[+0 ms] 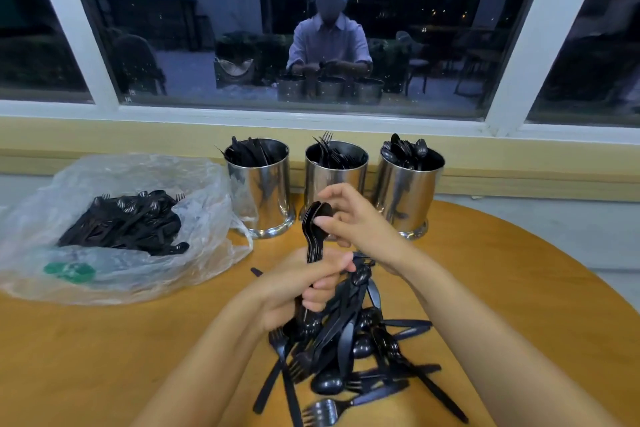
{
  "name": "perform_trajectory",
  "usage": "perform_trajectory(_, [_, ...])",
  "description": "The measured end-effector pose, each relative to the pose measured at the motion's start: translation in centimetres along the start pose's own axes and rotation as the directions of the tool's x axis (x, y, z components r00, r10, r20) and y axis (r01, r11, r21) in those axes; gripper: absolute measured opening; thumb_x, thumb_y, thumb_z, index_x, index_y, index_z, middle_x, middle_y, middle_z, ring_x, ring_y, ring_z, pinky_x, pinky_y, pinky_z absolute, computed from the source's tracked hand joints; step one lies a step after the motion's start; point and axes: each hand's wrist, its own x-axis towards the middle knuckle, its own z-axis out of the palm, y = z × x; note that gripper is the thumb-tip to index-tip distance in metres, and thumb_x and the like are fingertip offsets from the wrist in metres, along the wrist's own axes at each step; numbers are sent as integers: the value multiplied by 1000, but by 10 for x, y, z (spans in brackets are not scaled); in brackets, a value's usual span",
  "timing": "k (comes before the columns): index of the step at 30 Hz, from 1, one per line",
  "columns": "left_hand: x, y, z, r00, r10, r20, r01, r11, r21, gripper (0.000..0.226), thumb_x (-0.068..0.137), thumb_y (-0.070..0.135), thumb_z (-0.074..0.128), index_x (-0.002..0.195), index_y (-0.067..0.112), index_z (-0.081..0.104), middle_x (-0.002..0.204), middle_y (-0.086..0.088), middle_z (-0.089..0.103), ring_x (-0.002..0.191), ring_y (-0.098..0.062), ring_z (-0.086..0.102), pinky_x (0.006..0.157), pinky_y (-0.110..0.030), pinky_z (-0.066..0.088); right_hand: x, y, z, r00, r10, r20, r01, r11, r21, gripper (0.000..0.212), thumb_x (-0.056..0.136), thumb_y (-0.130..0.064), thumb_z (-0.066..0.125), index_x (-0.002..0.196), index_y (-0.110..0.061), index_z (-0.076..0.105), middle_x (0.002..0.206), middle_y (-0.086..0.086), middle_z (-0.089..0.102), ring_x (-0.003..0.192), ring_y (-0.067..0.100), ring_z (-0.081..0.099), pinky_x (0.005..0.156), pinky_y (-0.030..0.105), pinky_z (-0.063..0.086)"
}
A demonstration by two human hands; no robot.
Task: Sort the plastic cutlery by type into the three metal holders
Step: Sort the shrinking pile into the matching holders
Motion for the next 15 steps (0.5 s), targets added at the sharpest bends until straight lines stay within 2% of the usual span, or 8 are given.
perform_trajectory(3, [6, 1, 6, 994, -49, 97, 51, 998, -23, 23, 89, 32, 60, 88, 9, 61, 50, 6, 31, 37, -1, 26, 38, -15, 18, -15, -4, -13, 994, 41, 103, -40, 999, -14, 22, 101, -10, 48, 122, -12, 55, 66, -5, 55, 50, 1, 49, 47, 15, 40])
perform_trajectory(6, [20, -2, 13, 986, -89, 144, 104, 990, -99, 24, 90, 31, 61, 95, 7, 60, 53, 6, 35, 40, -1, 31, 39, -14, 24, -22, -4, -25, 997, 33, 75, -28, 997, -75, 18, 101, -8, 47, 115, -5, 57, 58, -10, 53, 48, 1, 46, 48, 14, 37])
perform_trajectory(8, [33, -4, 21, 992, -111, 54, 117, 982, -148, 36, 85, 33, 66, 108, 6, 61, 64, 3, 50, 51, -4, 47, 48, -14, 42, -19, -1, -39, 1000, -26, -17, 22, 981, -195, 14, 100, -8, 50, 109, -8, 59, 62, -10, 54, 50, 1, 48, 51, 14, 39])
perform_trajectory(9, [41, -6, 21, 994, -98, -45, 91, 986, -138, 48, 80, 36, 70, 116, 7, 60, 77, 1, 59, 64, -7, 58, 61, -18, 52, -14, -1, -51, 991, -79, -110, 47, 962, -269, 12, 99, -9, 51, 106, -13, 60, 65, -10, 55, 53, 1, 49, 54, 16, 41])
perform_trajectory(10, [48, -8, 20, 983, -69, -169, 57, 995, -78, 55, 77, 38, 73, 122, 11, 58, 94, 0, 65, 81, -9, 65, 76, -23, 56, -7, -1, -67, 962, -138, -237, 52, 940, -338, 12, 99, -10, 52, 104, -17, 59, 67, -10, 55, 56, 2, 50, 58, 19, 43])
perform_trajectory(11, [55, -11, 18, 956, -21, -291, 33, 999, 35, 55, 77, 40, 74, 123, 16, 56, 108, 1, 64, 93, -10, 65, 84, -26, 54, 2, -3, -87, 907, -197, -372, 38, 918, -394, 12, 99, -10, 51, 103, -18, 58, 69, -10, 55, 58, 3, 50, 61, 22, 43])
perform_trajectory(13, [64, -18, 10, 877, 114, -467, 22, 961, 275, 37, 86, 34, 71, 118, 21, 56, 112, 5, 60, 95, -5, 59, 75, -18, 46, 16, -10, -130, 754, -316, -575, -11, 870, -492, 11, 99, -8, 48, 102, -14, 56, 74, -7, 55, 64, 7, 50, 63, 22, 39])
perform_trajectory(15, [73, -31, -3, 823, 220, -524, 31, 903, 428, 22, 92, 22, 67, 111, 18, 57, 105, 6, 59, 89, -1, 54, 64, -12, 40, 28, -16, -167, 640, -398, -658, -78, 817, -571, 12, 98, -4, 45, 104, -4, 56, 84, 0, 57, 70, 15, 48, 63, 20, 36])
